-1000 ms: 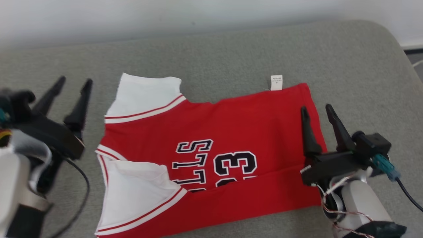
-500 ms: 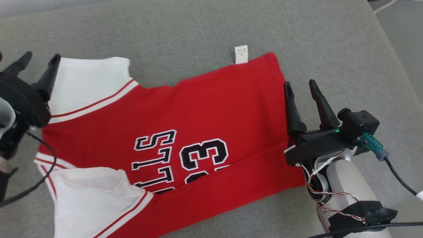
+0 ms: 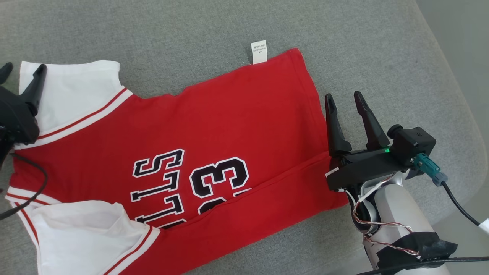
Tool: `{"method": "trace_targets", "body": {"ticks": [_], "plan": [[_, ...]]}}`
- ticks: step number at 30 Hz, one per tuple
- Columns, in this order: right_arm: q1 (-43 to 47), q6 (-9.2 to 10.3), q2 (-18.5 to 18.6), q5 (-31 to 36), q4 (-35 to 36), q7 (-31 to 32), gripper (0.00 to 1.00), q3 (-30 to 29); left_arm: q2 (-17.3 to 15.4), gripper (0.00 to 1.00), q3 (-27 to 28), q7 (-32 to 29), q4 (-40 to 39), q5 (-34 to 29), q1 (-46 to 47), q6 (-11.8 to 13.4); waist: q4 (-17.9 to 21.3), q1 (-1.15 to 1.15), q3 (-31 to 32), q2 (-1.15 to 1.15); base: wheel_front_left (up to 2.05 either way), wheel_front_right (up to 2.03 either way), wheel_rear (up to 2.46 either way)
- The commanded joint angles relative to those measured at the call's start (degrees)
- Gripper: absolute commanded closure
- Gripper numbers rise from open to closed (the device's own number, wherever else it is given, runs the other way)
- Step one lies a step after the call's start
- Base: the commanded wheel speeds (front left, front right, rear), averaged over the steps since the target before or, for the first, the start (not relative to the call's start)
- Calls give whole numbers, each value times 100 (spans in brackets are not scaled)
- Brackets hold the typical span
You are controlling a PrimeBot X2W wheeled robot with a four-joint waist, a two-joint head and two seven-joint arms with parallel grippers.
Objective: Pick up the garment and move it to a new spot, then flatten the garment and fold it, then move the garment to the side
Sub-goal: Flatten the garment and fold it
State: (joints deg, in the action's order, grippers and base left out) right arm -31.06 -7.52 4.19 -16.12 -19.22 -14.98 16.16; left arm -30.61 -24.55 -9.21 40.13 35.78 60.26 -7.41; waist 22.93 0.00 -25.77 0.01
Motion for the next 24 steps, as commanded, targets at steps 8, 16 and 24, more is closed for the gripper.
{"method": "trace_targets", "body": {"ticks": [8,16,24], "plan": [[-77,5,-44,0,-37,-28,0,41,-86,100,-363,90,253,206,197,0,59,0,-59,-1,0,0,0],[-169,5,79,14,-411,-29,0,17,-2,100,-802,477,119,338,226,0,-152,0,95,-1,0,0,0],[-1056,5,309,-265,-1602,287,0,28,29,100,-1198,896,-392,529,257,3,-655,0,226,-1,0,0,0]]}}
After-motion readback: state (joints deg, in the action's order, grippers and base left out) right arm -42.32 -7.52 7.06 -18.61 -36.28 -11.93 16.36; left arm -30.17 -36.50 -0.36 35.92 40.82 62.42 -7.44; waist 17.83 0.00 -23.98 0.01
